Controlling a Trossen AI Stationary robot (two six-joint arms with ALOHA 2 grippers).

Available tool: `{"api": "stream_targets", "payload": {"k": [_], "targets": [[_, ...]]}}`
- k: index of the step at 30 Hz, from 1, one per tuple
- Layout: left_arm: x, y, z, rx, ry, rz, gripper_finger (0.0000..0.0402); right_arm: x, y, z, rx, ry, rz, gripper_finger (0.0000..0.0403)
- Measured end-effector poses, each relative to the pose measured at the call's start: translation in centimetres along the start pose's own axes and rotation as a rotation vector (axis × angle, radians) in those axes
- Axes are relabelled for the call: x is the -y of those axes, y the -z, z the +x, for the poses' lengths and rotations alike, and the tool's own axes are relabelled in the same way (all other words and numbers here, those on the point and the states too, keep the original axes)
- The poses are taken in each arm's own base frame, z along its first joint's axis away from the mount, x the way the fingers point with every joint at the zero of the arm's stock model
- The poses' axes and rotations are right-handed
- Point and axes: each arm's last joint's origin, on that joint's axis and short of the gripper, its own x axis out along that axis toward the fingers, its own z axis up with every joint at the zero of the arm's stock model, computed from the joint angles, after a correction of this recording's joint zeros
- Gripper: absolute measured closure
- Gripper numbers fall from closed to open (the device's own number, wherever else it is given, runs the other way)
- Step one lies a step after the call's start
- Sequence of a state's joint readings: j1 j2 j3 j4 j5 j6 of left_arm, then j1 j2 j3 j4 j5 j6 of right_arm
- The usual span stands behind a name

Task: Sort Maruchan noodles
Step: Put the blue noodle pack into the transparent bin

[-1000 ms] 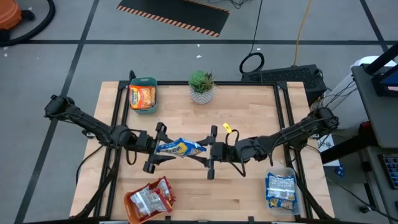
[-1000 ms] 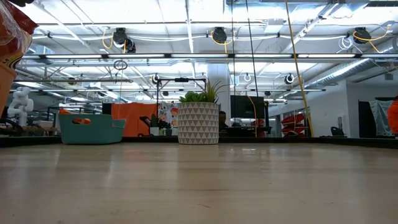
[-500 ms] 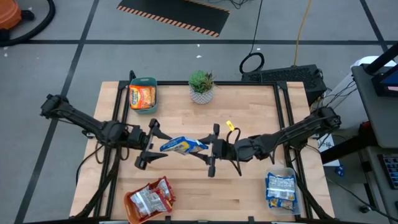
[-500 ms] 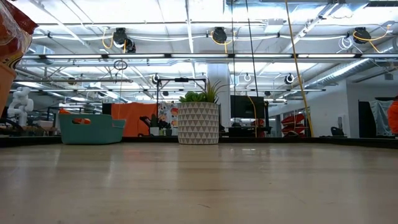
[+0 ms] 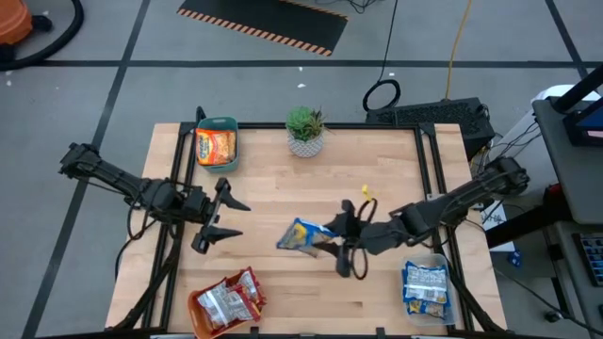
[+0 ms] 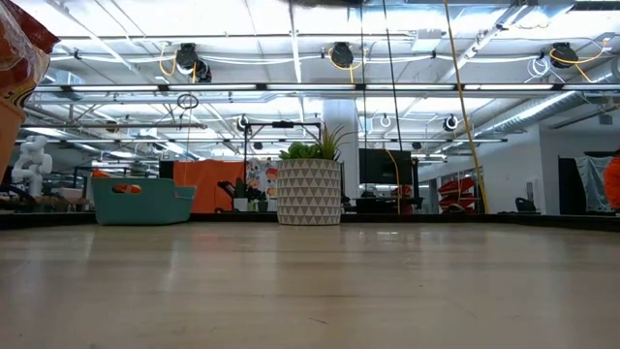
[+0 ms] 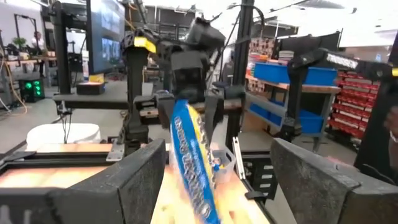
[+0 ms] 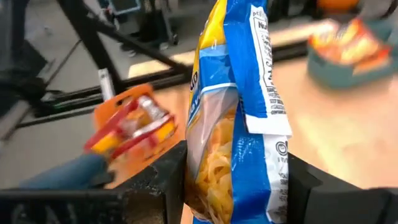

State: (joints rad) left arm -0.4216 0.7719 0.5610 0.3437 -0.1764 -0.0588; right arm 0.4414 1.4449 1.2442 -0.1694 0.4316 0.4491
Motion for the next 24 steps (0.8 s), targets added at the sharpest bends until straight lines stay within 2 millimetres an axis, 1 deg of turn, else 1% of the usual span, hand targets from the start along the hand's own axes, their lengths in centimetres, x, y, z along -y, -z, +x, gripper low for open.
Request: {"api": "stream_targets", "payload": {"k": [6, 12, 18, 21, 24], "targets": [[-0.1, 0.2, 0.0, -0.021, -0.006, 0.046, 0.0110, -0.2, 0.3, -4.2, -0.180, -0.128, 0.195, 0.0243], [-0.1, 0.2, 0.0, -0.021, -0.008, 0.033, 0.0110, 0.3, 2.2, -8.4, -0.497, -0.110, 0.378, 0.0243], [-0.1, 0.2, 0.0, -0.020, -0.008, -0.001, 0.0110, -0.5, 3.9, -12.0, -0.805, -0.172, 0.517, 0.0243], [-0.1, 0.2, 0.0, -0.020, -0.008, -0.001, 0.0110, -1.2, 4.2, -13.4, -0.893, -0.222, 0.555, 0.0243], [-0.1, 0.2, 0.0, -0.021, -0.008, 0.003, 0.0110, -1.6, 4.4, -14.5, -0.912, -0.257, 0.539, 0.0243]]}}
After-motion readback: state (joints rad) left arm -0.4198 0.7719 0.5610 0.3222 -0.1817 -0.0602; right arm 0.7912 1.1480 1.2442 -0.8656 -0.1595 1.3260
